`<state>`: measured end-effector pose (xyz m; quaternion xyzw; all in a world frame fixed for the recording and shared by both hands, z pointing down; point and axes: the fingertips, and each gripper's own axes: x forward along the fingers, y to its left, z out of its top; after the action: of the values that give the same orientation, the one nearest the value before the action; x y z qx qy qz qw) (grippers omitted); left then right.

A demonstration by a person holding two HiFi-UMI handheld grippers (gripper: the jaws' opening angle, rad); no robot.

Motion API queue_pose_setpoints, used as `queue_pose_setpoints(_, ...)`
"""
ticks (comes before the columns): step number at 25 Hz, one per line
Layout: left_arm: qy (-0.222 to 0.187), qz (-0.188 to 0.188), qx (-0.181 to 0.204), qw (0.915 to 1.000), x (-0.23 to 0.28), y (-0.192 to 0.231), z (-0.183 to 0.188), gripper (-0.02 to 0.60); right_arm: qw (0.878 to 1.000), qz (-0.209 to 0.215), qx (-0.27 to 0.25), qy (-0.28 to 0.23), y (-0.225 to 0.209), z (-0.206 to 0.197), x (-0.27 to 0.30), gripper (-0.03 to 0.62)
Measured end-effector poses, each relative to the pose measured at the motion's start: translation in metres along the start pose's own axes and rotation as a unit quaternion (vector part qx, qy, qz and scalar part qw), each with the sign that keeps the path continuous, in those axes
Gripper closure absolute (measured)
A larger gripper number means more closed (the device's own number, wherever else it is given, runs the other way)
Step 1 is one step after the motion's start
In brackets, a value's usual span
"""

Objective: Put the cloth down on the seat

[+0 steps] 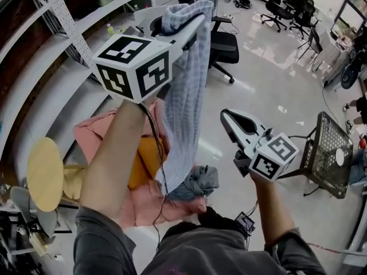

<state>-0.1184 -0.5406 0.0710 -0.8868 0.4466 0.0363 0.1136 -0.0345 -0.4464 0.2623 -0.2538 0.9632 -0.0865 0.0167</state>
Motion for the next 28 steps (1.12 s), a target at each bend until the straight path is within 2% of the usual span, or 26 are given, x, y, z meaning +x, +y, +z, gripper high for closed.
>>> queue_pose_setpoints(5, 0.049, -0.001, -0.040, 0.9980, 0.017, -0.009, -0.085, 0.456, 0.999, -0.007, 0.025, 0.020, -0.033, -0.028, -0.010, 0.577)
queue_pose_setpoints(11, 0.105, 0.026, -0.088, 0.9902, -0.012, -0.004, -0.185, 0.453, 0.997, 0.001, 0.051, 0.050, -0.047, -0.067, -0.007, 0.577)
queue_pose_setpoints(15, 0.135, 0.065, -0.127, 0.9806, -0.054, 0.006, -0.242, 0.453, 0.996, 0.013, 0.057, 0.069, -0.046, -0.089, 0.000, 0.577)
queue_pose_setpoints(20, 0.152, 0.113, -0.157, 0.9693, -0.122, 0.024, -0.286, 0.453, 0.993, 0.030, 0.062, 0.099, -0.024, -0.116, 0.023, 0.577)
queue_pose_setpoints(28, 0.212, 0.141, -0.177, 0.9507, -0.227, 0.020, -0.359, 0.451, 0.988, 0.046, 0.067, 0.128, 0.023, -0.157, 0.055, 0.577)
